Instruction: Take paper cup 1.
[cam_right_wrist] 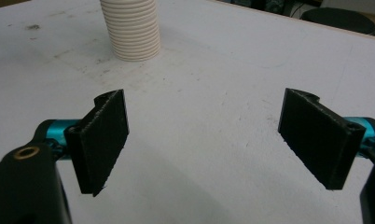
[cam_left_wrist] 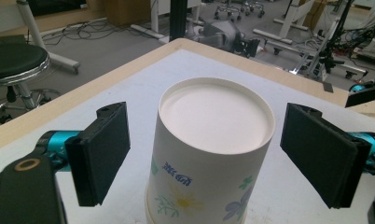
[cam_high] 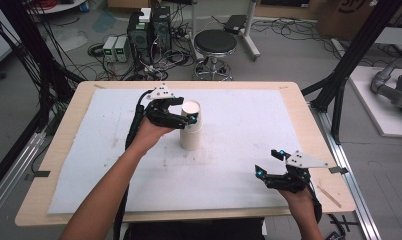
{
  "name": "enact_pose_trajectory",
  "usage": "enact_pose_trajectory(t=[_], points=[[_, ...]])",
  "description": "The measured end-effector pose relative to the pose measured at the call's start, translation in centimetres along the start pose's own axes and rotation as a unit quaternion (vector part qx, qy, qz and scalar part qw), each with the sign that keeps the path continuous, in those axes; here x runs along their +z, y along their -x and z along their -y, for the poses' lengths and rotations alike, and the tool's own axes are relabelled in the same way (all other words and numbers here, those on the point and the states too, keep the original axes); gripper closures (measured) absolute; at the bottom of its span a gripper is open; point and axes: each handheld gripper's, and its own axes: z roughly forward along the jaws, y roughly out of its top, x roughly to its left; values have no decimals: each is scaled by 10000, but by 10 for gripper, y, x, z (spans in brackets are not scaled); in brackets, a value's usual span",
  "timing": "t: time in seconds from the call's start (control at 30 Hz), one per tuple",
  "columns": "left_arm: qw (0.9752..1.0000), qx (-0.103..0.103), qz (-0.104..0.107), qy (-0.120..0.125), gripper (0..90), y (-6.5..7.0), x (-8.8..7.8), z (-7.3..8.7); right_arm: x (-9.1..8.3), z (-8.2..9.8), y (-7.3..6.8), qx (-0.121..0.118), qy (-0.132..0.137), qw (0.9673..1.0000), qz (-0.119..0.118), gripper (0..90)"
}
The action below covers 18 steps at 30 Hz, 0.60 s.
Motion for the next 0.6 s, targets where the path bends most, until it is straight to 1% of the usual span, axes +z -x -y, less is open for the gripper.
enact_pose_trajectory(t=[0.07,0.17,0.27,0.4,0.6], points=[[10000,5,18,-9,176,0,2,0,0,0,0,1,-2,10000,-4,164],[10000,45,69,0,223,0,5,1,0,0,0,6,-3,10000,3,164],[9999,44,108,4,260,1,7,1,-1,0,0,20,-5,10000,1,164],[9999,65,103,49,323,0,6,1,-1,0,0,21,-7,10000,-1,164],[9999,99,68,50,335,0,6,0,-1,0,0,37,-14,10000,3,164]])
